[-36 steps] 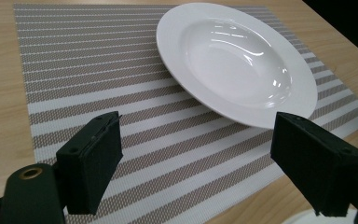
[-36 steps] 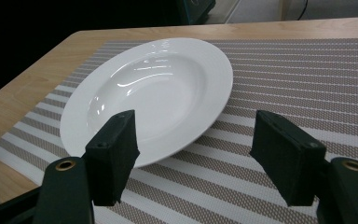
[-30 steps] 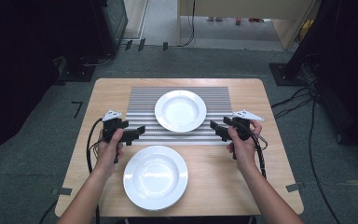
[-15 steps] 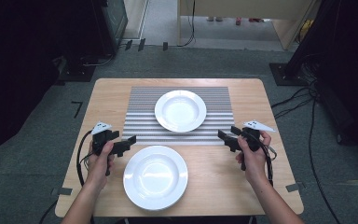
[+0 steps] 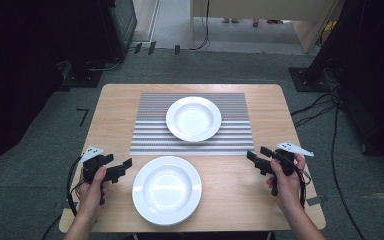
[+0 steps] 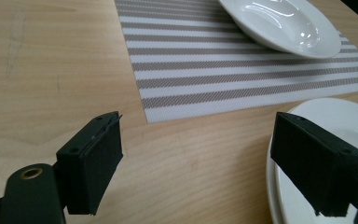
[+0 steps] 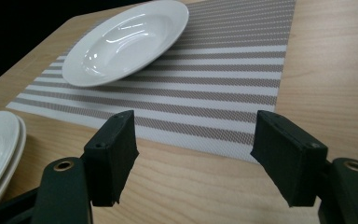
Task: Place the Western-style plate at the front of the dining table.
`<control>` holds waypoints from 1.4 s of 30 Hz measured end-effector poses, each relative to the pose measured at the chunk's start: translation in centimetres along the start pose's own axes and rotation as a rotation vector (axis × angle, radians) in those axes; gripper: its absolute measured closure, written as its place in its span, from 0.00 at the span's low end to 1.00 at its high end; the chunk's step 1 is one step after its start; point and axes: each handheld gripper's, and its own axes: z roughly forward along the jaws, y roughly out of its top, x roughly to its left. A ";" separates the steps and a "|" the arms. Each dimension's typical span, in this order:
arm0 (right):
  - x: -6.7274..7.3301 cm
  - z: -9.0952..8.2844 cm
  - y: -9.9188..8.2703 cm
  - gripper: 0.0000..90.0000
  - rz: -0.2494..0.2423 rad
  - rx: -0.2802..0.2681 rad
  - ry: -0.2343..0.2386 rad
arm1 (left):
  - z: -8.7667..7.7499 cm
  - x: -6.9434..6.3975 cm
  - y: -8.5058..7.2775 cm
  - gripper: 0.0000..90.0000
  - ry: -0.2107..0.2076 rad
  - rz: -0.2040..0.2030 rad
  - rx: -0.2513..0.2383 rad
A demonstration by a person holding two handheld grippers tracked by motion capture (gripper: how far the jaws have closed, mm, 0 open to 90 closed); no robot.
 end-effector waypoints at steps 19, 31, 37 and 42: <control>-3.5 -5.1 -5.0 0.34 0.017 0.026 -0.104 | -3.4 3.5 -5.2 0.18 0.084 -0.073 0.031; -5.3 -7.5 -6.4 0.33 0.017 0.033 -0.137 | -5.0 5.1 -6.6 0.18 0.132 -0.101 0.021; -6.4 -8.4 -7.0 0.33 0.026 0.032 -0.174 | -5.7 5.9 -6.9 0.18 0.178 -0.091 0.011; -7.3 -9.0 -7.5 0.33 0.035 0.041 -0.205 | -6.0 6.0 -7.2 0.18 0.220 -0.060 0.017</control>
